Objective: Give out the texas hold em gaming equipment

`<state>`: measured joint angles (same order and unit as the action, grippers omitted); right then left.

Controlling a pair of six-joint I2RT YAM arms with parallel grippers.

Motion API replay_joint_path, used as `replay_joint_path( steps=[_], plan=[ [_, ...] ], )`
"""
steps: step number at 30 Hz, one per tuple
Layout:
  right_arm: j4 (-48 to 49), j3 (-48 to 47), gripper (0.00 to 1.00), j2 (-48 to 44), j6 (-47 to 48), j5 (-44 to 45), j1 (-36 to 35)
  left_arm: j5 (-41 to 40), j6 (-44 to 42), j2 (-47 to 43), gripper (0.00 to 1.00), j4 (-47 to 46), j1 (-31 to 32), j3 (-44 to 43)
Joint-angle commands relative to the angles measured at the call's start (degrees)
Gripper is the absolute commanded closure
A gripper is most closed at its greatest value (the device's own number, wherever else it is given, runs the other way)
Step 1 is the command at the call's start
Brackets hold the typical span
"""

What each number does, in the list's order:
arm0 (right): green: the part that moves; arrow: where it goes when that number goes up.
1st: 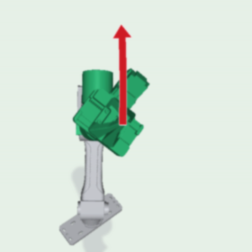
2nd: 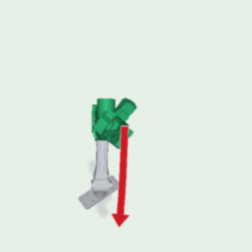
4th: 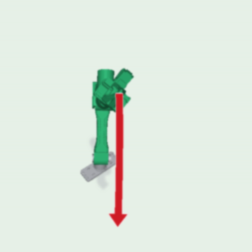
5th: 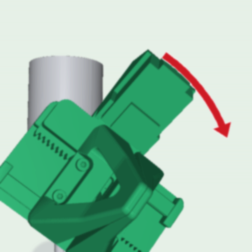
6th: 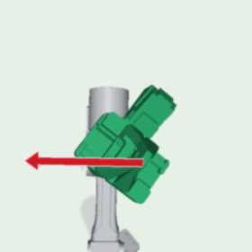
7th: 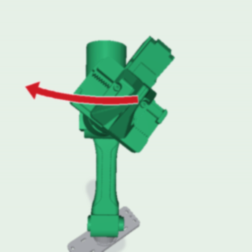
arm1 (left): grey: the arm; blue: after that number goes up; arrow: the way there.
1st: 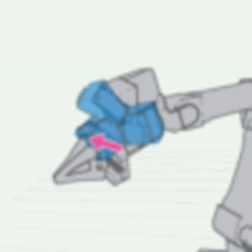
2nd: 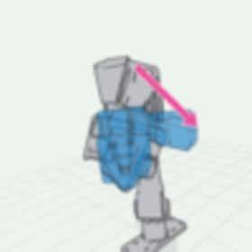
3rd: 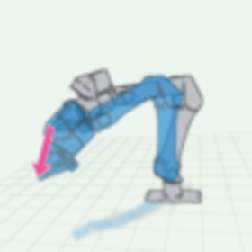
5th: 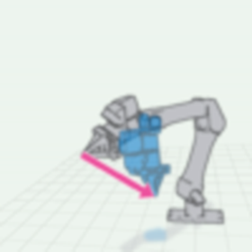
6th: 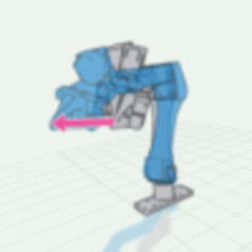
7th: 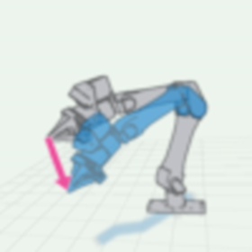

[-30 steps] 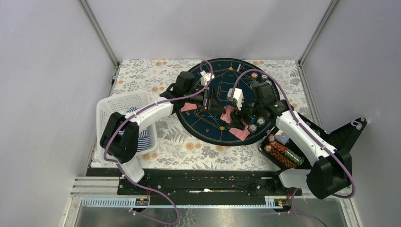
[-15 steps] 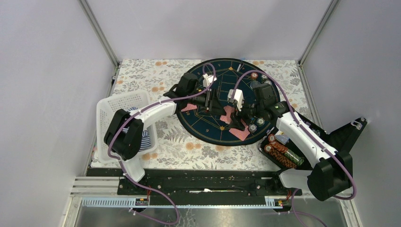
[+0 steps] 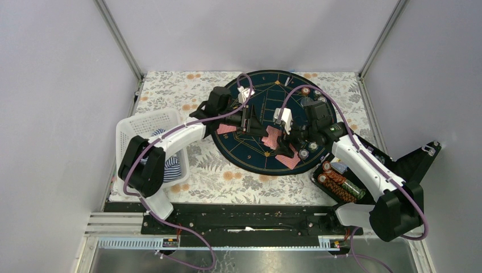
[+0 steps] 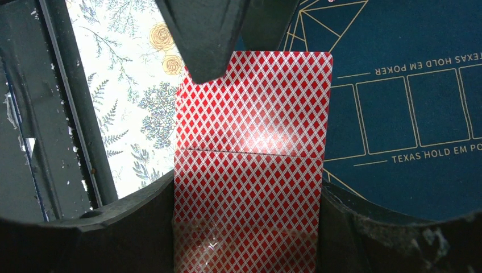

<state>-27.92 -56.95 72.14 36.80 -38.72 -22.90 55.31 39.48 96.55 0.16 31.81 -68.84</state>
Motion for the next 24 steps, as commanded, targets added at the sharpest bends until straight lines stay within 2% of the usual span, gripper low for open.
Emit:
replay_joint_path(
  steps=[1, 5, 9, 19, 24],
  plan=[
    [2.5, -0.8, 1.0, -0.9, 1.2, -3.0, -0.7, 1.1, 0.1, -1.6, 0.39, -2.8, 1.4, -1.4],
    [2.8, -1.1, 1.0, -0.8, 1.3, -3.8, -0.7, -0.4, -0.4, 0.5, 0.44, -0.4, 1.9, -3.4],
    [2.9, -1.0, 1.0, -1.3, 1.4, -4.2, -0.7, -2.1, -2.8, 0.4, 0.53, 3.5, 1.6, -3.6],
    [3.0, -1.2, 1.0, -1.5, 0.8, -4.8, -0.8, -3.0, -3.4, -3.6, 0.82, 3.0, -1.2, 0.2],
    [3.1, -1.3, 1.0, -1.1, 0.8, -4.8, -0.7, -2.2, -1.4, -5.7, 0.97, -1.0, -2.3, 3.0]
  ],
)
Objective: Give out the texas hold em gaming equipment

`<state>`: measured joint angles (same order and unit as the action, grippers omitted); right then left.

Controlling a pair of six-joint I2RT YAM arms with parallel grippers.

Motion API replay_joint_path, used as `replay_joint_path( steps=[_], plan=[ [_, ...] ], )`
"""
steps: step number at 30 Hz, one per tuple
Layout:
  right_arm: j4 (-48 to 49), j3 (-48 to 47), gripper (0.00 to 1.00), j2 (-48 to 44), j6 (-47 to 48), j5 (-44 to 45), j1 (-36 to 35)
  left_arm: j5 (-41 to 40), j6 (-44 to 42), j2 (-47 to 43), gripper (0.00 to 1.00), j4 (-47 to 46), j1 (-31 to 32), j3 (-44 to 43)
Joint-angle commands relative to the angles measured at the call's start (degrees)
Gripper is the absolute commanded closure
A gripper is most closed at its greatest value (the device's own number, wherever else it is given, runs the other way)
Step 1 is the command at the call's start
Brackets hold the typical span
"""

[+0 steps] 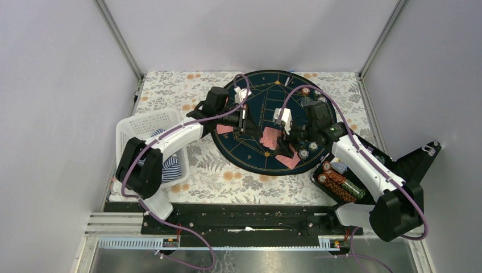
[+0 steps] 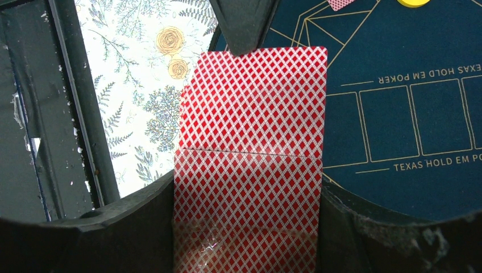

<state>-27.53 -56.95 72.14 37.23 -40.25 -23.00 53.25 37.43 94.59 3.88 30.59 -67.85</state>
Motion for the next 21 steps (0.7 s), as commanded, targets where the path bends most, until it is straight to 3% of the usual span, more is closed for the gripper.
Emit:
replay_joint_path(
  steps=[1, 4, 8, 11, 12, 14, 16, 21],
  plan=[
    [2.7, -1.3, 1.0, -1.1, 0.4, -3.2, -0.6, 0.1, 1.1, -4.0, 0.97, -5.3, -1.3, 2.4],
    [2.7, -1.5, 1.0, -0.6, 0.4, -3.3, -0.6, 2.0, 2.8, -4.7, 0.87, -8.3, -1.8, 3.8],
    [2.9, -1.4, 1.0, -0.4, 0.4, -3.2, -0.6, 3.1, 7.4, -6.2, 1.0, -14.7, -2.1, 6.1],
    [2.8, -1.5, 1.0, -0.3, 0.5, -3.2, -0.6, 3.3, 7.8, -6.4, 1.0, -15.0, -2.2, 6.3],
    [2.8, -1.5, 1.0, -0.1, 0.5, -3.2, -0.6, 3.6, 7.5, -6.1, 0.96, -14.6, -2.2, 6.1],
    [2.8, -1.6, 1.0, 0.0, 0.5, -3.4, -0.6, 3.9, 7.8, -5.7, 0.7, -14.4, -2.2, 5.9],
    [2.7, -1.7, 1.0, 0.1, 0.4, -3.6, -0.7, 3.8, 8.1, -5.3, 0.55, -14.4, -2.1, 5.6],
    [2.6, -2.1, 1.0, 0.4, 0.3, -3.9, -0.8, 3.2, 7.7, -3.1, 0.48, -12.6, -1.0, 3.3]
  ],
)
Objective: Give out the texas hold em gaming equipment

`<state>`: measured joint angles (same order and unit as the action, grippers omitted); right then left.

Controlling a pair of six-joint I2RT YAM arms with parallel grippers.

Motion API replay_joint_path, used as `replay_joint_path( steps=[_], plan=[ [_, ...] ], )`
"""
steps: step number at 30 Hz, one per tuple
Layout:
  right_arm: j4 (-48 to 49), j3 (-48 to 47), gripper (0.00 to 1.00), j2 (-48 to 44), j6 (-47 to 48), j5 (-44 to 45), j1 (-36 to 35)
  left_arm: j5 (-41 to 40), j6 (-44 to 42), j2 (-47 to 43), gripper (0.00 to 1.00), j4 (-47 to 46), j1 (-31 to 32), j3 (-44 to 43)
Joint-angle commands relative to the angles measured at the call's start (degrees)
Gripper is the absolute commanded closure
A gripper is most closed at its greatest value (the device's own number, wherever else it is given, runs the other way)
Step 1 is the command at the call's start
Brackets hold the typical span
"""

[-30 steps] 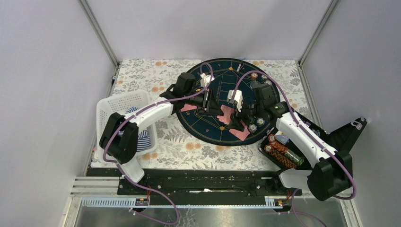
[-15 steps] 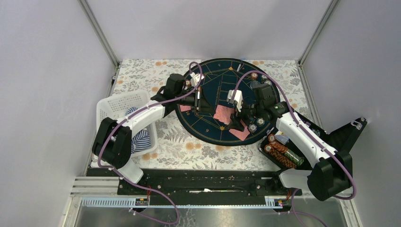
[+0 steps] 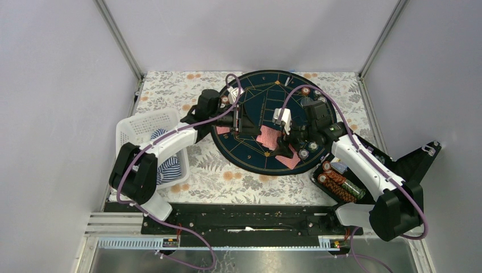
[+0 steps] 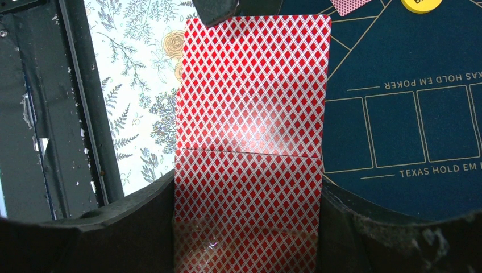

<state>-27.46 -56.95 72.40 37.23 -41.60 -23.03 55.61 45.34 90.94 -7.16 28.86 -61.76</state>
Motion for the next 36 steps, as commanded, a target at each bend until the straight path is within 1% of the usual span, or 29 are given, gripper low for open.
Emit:
replay_joint_path(
  steps=[1, 4, 6, 7, 9, 11, 19, 23, 26, 29, 31, 36],
  plan=[
    [2.5, -2.2, 1.0, 0.1, 0.3, -2.4, -0.9, 0.7, -0.6, 1.0, 0.49, -0.9, 1.2, -3.5],
    [2.4, -2.4, 1.0, 0.1, 0.3, -2.3, -1.0, 0.4, -1.4, 1.9, 0.56, 0.2, 2.0, -4.2],
    [2.4, -2.4, 1.0, 0.0, 0.2, -2.4, -1.0, -0.1, -2.2, 1.9, 0.62, 1.4, 1.9, -4.2],
    [2.4, -2.4, 1.0, 0.0, 0.2, -2.4, -1.1, -0.9, -2.9, 1.8, 0.66, 2.7, 1.7, -4.2],
    [2.3, -2.4, 1.0, 0.0, 0.1, -2.4, -1.1, -1.4, -4.0, 1.1, 0.78, 3.9, 1.4, -3.7],
    [2.4, -2.6, 1.0, 0.0, 0.0, -2.4, -1.1, -1.7, -4.2, 0.1, 0.86, 4.0, 0.9, -2.9],
    [3.1, -2.6, 1.0, 0.0, -0.2, -2.3, -1.0, -1.8, -2.4, -3.9, 1.0, 1.5, -3.6, 0.8],
    [3.2, -2.6, 1.0, 0.0, -0.4, -1.9, -1.1, -1.8, 0.0, -5.7, 1.0, -1.8, -7.8, 4.3],
    [3.4, -2.6, 1.0, 0.0, -0.6, -1.9, -1.1, -3.8, -0.4, -5.9, 1.0, -2.1, -11.2, 5.7],
    [3.6, -2.6, 1.0, 0.0, -0.8, -1.8, -1.0, -6.4, -1.5, -4.0, 1.0, -1.1, -13.8, 6.1],
    [3.6, -2.4, 1.0, -0.1, -0.9, -1.7, -1.1, -8.8, -3.5, -2.3, 1.0, 0.5, -14.5, 5.7],
    [3.5, -2.1, 1.0, -0.3, -0.8, -1.2, -1.0, -14.5, -6.8, 2.4, 1.0, 0.6, -15.6, 5.2]
  ],
)
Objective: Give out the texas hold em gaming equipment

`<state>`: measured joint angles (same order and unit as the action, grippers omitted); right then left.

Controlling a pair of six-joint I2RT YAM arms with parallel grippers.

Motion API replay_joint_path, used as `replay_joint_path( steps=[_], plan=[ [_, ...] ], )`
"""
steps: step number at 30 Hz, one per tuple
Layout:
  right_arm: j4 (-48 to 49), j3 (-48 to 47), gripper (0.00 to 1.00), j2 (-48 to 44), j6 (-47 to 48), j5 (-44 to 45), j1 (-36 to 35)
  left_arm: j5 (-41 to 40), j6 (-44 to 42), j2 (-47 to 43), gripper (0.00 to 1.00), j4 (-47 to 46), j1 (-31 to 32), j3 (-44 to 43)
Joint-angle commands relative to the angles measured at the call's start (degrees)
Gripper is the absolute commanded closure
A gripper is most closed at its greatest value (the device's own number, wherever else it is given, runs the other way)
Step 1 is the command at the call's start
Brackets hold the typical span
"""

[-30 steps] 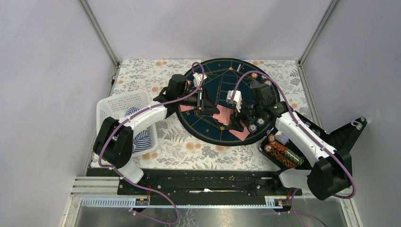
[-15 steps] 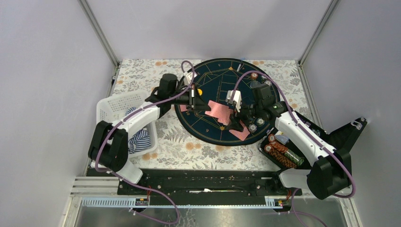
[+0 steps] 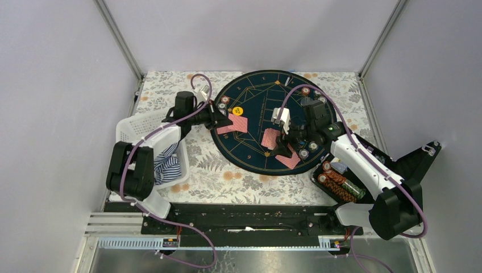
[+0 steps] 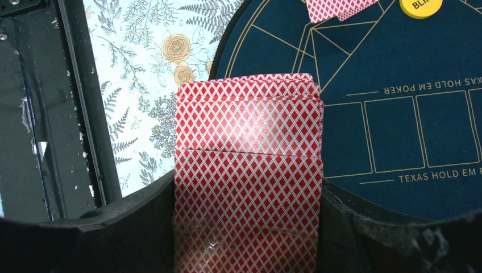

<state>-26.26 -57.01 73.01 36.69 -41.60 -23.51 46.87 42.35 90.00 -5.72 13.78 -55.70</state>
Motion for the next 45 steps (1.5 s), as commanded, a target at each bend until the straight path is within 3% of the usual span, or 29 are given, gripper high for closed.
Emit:
replay_joint_path(
  steps=[1, 11, 18, 22, 27, 32, 35, 40, 45],
  plan=[
    [2.3, -2.0, 1.0, -1.0, -0.2, -1.2, -0.6, -6.7, -4.5, 4.4, 1.0, -0.4, -0.7, -1.1],
    [2.1, -2.3, 1.0, -0.4, -0.4, -1.0, -0.6, -14.4, -8.3, 12.9, 0.98, -1.5, -2.0, -4.6],
    [1.8, -2.2, 1.0, -0.7, -0.1, -0.7, -0.6, -21.9, -11.9, 17.2, 0.97, 4.5, -3.0, -8.0],
    [1.8, -2.3, 1.0, -0.7, -0.1, -0.5, -0.6, -26.7, -14.2, 17.8, 0.86, 8.3, -2.9, -9.3],
    [1.6, -2.9, 1.0, -0.3, -0.3, -0.4, -0.6, -30.5, -16.3, 16.8, 0.63, 11.9, -3.0, -10.7],
    [1.4, -3.3, 1.0, -0.1, -0.4, 0.5, -0.6, -27.8, -17.8, 11.8, 0.41, 12.7, -2.8, -11.0],
    [1.5, -3.4, 1.0, -0.1, -0.6, 1.0, -0.5, -26.4, -18.7, 6.6, 0.35, 12.8, -2.7, -11.0],
    [2.3, -3.4, 1.0, 0.1, -1.3, 1.0, -0.6, -5.5, -16.3, 1.4, 0.34, 9.1, -0.5, -11.8],
    [2.3, -3.8, 1.0, 0.6, -1.5, 1.1, -0.5, 4.2, -12.1, -0.2, 0.3, 6.6, 7.6, -13.2]
  ],
)
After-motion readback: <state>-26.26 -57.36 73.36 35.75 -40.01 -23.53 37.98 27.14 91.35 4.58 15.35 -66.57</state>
